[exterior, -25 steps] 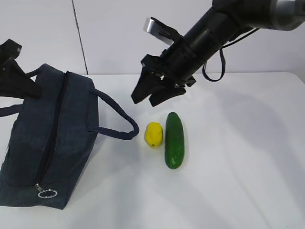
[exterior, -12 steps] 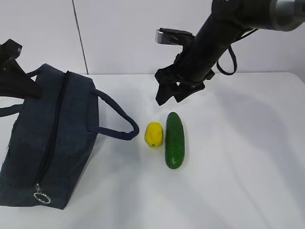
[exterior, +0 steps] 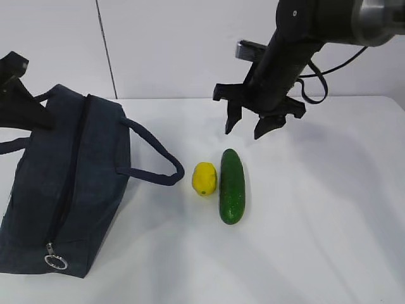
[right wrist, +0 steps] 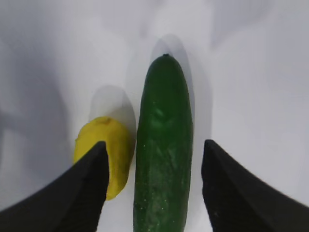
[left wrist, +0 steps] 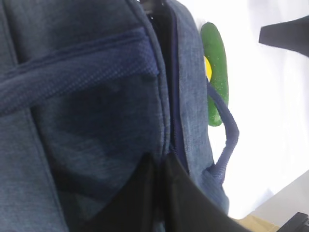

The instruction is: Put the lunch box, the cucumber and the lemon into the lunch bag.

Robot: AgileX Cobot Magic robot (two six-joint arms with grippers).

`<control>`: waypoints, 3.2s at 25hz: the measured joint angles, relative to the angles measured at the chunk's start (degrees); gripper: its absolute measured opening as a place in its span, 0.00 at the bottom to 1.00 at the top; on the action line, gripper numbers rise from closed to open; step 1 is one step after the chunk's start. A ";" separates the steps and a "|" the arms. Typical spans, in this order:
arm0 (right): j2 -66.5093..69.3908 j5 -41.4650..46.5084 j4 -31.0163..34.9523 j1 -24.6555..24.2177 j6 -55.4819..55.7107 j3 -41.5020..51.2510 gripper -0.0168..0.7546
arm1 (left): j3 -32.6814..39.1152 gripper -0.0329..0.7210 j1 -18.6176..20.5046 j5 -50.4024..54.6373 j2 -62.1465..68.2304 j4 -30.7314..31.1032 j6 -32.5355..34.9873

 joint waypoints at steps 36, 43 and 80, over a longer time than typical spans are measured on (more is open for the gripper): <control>8.90 -5.27 -3.10 2.10 3.22 0.00 0.44 | 0.00 0.05 0.00 -0.25 0.00 -0.31 0.02; 8.90 -5.40 -3.10 2.10 3.22 0.00 0.39 | 0.00 0.05 0.00 -0.25 0.00 -0.31 0.02; -0.90 3.49 7.60 2.10 -7.11 -7.23 0.37 | 0.00 0.05 0.00 -0.25 0.00 -0.41 0.02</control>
